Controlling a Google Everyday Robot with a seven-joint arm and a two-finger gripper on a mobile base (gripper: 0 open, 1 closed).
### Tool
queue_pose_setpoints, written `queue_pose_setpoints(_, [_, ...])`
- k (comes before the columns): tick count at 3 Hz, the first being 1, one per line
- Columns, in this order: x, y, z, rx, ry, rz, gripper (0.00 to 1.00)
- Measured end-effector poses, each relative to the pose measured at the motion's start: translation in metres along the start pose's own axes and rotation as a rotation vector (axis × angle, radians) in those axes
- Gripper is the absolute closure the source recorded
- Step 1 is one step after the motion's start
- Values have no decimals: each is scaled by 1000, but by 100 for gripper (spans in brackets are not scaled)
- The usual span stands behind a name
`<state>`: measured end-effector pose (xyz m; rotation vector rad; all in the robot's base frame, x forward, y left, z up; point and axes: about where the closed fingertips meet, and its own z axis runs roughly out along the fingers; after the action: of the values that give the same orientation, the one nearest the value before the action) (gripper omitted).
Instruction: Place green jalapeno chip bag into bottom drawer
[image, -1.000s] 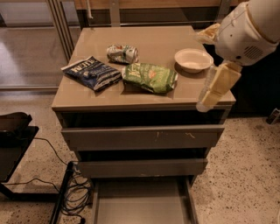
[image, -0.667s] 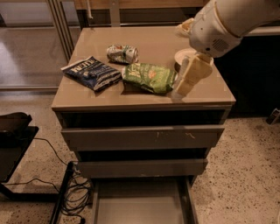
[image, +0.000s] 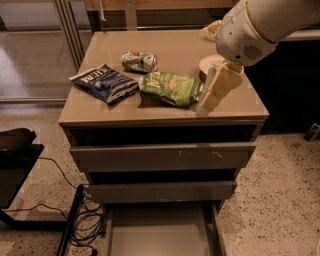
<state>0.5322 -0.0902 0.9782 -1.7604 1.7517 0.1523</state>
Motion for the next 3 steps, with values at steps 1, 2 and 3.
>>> queue_pose_setpoints(1, [-4, -16, 21, 15, -41, -8, 0])
queue_pose_setpoints(2, [-6, -45, 58, 29, -94, -10, 0])
queue_pose_setpoints(3, [-1, -63, 97, 28, -113, 12, 0])
